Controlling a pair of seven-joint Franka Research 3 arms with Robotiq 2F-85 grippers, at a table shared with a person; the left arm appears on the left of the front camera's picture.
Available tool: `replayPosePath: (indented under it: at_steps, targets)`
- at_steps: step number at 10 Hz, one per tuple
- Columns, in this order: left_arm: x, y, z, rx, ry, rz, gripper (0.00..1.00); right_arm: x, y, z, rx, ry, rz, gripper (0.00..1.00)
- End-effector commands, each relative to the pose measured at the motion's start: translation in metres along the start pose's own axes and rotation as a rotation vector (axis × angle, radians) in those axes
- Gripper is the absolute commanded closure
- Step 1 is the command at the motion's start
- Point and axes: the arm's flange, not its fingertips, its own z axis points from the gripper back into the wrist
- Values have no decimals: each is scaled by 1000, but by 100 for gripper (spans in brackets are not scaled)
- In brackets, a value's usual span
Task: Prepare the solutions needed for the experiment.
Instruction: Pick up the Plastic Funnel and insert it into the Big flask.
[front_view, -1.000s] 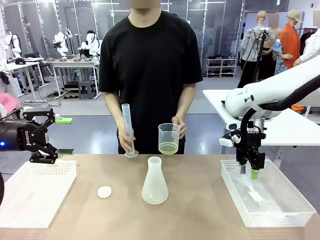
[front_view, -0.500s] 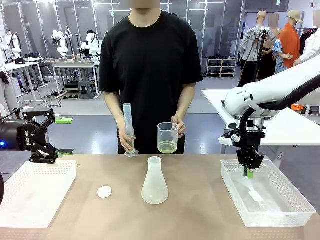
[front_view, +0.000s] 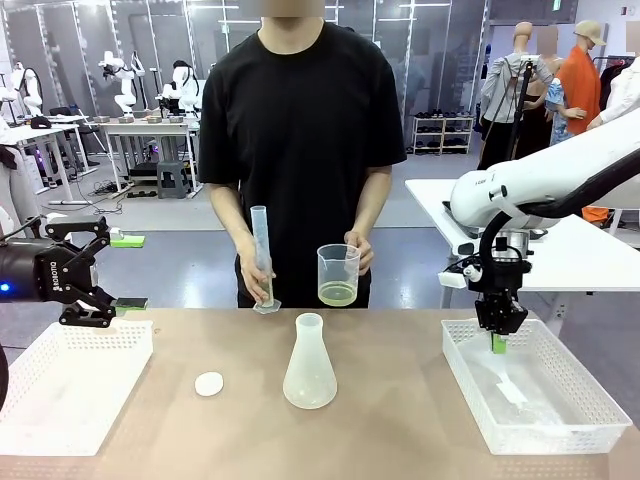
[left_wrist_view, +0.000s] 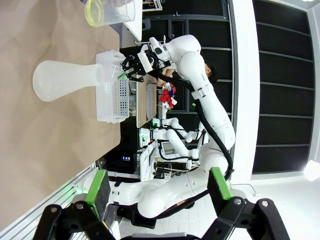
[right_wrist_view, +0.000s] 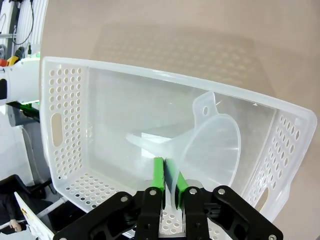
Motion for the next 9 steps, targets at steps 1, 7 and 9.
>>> replayPosePath:
  at_steps: [1, 7, 9]
  targets:
    - [-1, -3, -1, -18, 0, 9, 0, 1, 6, 7, -33, 1, 6, 100]
    - [-1, -3, -1, -18, 0, 9, 0, 22, 77, 109, -275, 125, -173, 100]
    - [-1, -3, -1, -18, 0, 9, 0, 40, 115, 142, -467, 155, -200, 100]
